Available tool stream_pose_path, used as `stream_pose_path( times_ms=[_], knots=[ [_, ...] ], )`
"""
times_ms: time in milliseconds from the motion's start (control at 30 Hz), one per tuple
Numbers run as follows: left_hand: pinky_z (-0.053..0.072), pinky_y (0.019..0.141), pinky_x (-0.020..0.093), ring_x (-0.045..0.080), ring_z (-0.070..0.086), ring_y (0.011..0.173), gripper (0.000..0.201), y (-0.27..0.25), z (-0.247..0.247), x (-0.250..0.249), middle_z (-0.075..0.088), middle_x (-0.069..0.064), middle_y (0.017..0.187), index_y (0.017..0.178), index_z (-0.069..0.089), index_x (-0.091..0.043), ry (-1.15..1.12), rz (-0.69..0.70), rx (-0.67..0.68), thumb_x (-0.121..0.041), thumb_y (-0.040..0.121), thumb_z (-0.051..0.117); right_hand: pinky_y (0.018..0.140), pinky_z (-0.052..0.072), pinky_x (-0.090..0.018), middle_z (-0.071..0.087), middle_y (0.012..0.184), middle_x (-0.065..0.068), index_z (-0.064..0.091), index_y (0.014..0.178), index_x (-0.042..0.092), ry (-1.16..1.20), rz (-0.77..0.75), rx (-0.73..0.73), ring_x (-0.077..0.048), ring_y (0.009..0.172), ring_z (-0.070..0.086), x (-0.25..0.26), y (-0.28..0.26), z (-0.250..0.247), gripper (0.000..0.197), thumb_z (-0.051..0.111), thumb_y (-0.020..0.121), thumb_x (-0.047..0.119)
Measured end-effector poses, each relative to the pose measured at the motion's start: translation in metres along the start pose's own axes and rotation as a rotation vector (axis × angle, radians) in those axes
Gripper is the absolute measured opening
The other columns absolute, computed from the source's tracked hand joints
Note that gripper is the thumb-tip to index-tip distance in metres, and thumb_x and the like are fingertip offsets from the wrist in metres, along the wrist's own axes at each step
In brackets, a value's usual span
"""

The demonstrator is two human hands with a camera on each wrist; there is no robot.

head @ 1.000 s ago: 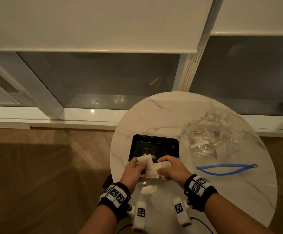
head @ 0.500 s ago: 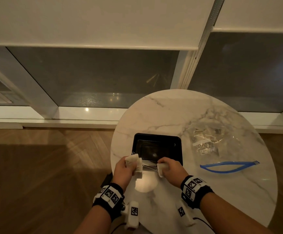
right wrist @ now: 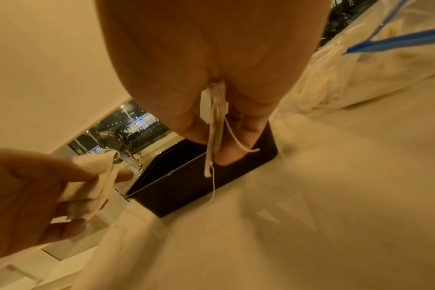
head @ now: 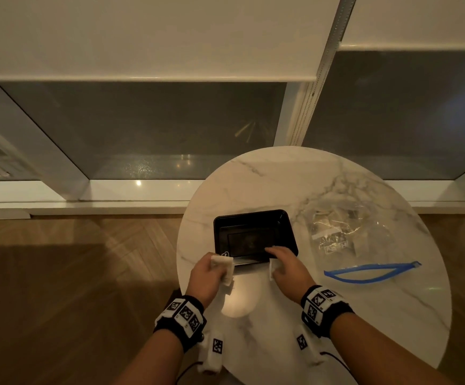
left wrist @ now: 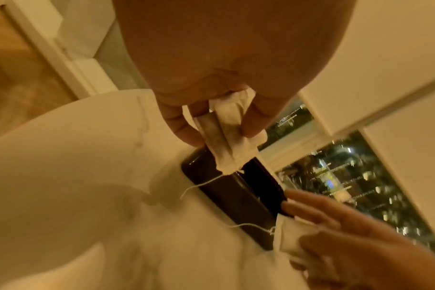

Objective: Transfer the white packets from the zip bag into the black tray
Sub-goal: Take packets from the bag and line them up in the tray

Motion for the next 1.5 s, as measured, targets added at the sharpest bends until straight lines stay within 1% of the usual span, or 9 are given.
stream_pose_path(
  times_ms=[67,200,433,533,700,967,1100,1267,1500],
  knots=[
    [0.051,0.059,0.015,0.003,0.065,0.066,0.006,-0.003,0.010,-0.005,0.066,0.002,0.077,0.093,0.063,-0.005,0.112,0.016,0.060,-0.005,0.094,0.057,0.114,0.033,-0.026,0.044,0.147,-0.003,0.047,0.145,0.022,-0.010,0.076,0.087,-0.021,0.135,0.044,-0.002,0.007,0.001,0.060,0.051,0.090,-0.001],
    [0.043,0.058,0.012,0.009,0.062,0.075,0.012,-0.002,0.015,0.004,0.067,-0.004,0.083,0.091,0.062,-0.014,0.386,0.074,0.088,-0.024,0.097,0.060,0.096,0.053,-0.037,0.060,0.128,-0.006,0.059,0.129,0.022,0.036,0.166,0.162,-0.020,0.107,0.059,-0.010,0.004,0.002,0.048,0.052,0.087,0.000],
    [0.050,0.068,0.027,0.013,0.063,0.077,0.002,-0.027,0.022,0.031,0.069,-0.001,0.084,0.092,0.063,-0.015,0.424,0.066,0.147,-0.016,0.093,0.061,0.058,0.059,-0.028,0.058,0.115,0.001,0.059,0.117,0.024,0.145,0.203,0.243,-0.026,0.084,0.068,-0.034,-0.036,0.011,0.041,0.054,0.086,-0.002],
    [0.049,0.070,0.026,0.012,0.063,0.079,0.007,-0.033,0.021,0.032,0.068,-0.002,0.087,0.094,0.062,-0.020,0.429,0.097,0.127,-0.014,0.093,0.059,0.061,0.060,-0.028,0.058,0.115,0.004,0.058,0.121,0.026,0.189,0.190,0.235,-0.021,0.087,0.066,-0.038,-0.046,0.005,0.045,0.058,0.085,-0.001],
    [0.053,0.074,0.031,0.006,0.062,0.082,0.004,-0.048,0.012,0.008,0.066,-0.009,0.089,0.098,0.061,-0.029,0.443,0.209,-0.029,-0.027,0.097,0.057,0.092,0.055,-0.034,0.062,0.116,0.007,0.055,0.121,0.035,0.185,0.090,0.023,-0.011,0.103,0.061,-0.037,-0.058,-0.026,0.046,0.071,0.085,0.011],
    [0.060,0.063,0.041,0.026,0.070,0.086,0.034,-0.053,0.049,-0.023,0.061,0.010,0.116,0.128,0.048,-0.029,-0.262,-0.140,0.111,-0.006,0.102,0.043,0.054,0.056,-0.029,0.062,0.106,-0.006,0.057,0.118,0.025,0.572,0.060,-0.035,-0.017,0.078,0.067,0.011,-0.047,-0.030,0.051,0.083,0.076,0.010],
    [0.058,0.065,0.040,0.022,0.072,0.081,0.023,-0.056,0.064,-0.028,0.070,0.007,0.101,0.119,0.058,-0.018,-0.309,-0.134,0.230,-0.033,0.105,0.047,0.056,0.059,-0.033,0.066,0.097,-0.005,0.061,0.105,0.023,0.563,0.048,-0.036,-0.019,0.078,0.069,0.024,-0.033,-0.017,0.043,0.085,0.072,0.010],
    [0.057,0.070,0.045,0.026,0.071,0.076,0.018,-0.049,0.051,-0.015,0.069,0.019,0.096,0.112,0.062,-0.006,-0.277,-0.066,0.122,-0.018,0.101,0.057,0.066,0.062,-0.038,0.067,0.094,-0.012,0.061,0.103,0.006,0.619,0.022,0.072,-0.019,0.078,0.072,0.035,-0.026,-0.005,0.010,0.063,0.093,0.005],
    [0.058,0.056,0.034,0.022,0.070,0.074,0.011,-0.035,0.006,0.010,0.069,0.020,0.100,0.106,0.065,-0.007,-0.298,-0.053,-0.113,-0.013,0.098,0.061,0.074,0.062,-0.037,0.058,0.085,-0.015,0.064,0.101,0.003,0.625,0.128,0.004,-0.028,0.076,0.070,0.028,-0.002,0.012,0.015,0.054,0.094,-0.005]
  ],
)
Point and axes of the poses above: each hand's wrist, its own y-axis towards the middle knuckle, its own z-axis out of the palm, x = y × z, the point moved 4 cm from there along y, towards the middle knuckle
